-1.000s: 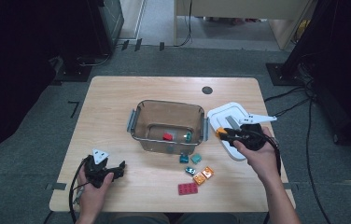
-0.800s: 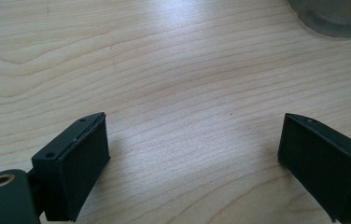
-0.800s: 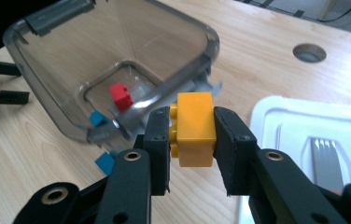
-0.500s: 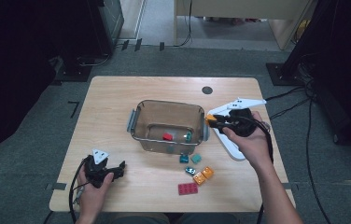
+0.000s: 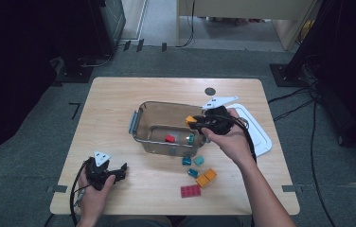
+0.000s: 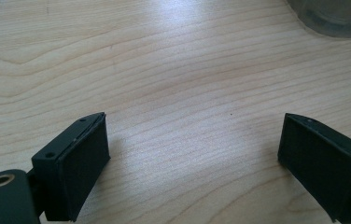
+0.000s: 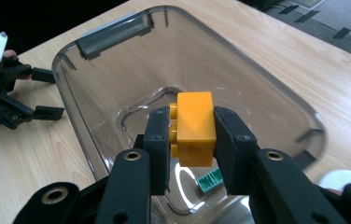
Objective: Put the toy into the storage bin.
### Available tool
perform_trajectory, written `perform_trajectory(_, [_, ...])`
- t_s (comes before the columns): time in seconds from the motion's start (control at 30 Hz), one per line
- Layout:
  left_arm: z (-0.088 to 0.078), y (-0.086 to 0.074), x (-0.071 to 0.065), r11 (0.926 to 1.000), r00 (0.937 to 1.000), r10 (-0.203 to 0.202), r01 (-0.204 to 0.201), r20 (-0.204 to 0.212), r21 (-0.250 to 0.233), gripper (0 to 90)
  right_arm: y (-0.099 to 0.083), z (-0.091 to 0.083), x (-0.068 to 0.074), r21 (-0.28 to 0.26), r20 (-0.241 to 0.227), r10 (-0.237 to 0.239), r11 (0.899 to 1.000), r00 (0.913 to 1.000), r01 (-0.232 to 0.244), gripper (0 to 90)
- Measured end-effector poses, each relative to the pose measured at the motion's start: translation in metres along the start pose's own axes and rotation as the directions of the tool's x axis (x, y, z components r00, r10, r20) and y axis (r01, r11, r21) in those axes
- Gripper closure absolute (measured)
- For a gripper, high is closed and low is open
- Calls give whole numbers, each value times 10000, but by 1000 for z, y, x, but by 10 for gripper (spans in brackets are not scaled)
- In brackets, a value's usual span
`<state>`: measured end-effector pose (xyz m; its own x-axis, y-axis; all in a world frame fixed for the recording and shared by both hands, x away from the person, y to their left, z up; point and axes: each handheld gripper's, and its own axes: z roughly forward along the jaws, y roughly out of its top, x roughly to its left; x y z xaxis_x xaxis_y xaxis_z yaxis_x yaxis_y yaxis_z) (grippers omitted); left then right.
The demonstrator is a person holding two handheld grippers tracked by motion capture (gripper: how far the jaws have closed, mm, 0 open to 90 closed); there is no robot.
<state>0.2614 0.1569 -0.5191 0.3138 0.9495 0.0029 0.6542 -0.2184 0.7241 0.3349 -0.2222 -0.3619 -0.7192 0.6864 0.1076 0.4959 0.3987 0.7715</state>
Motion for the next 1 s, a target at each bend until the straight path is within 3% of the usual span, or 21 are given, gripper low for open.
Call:
perform_trajectory(0.3, [0,0,0,10000,10000,-1,1,-1,1,83,1,19,6,185,-93,54,9998,9999,-52,677])
perform_trajectory(0.67, [0,0,0,10000,10000,4,-4,1,1,83,-4,10,2,-102,-203,330,9994,9993,-332,620])
perform_trajectory(0.8, [0,0,0,10000,10000,2,-2,0,0,83,-9,3,-2,-339,-165,459,9983,9988,-465,524])
perform_trajectory(1.0, [0,0,0,10000,10000,2,-2,1,2,84,-18,-9,-8,-553,714,416,9978,9966,-377,312])
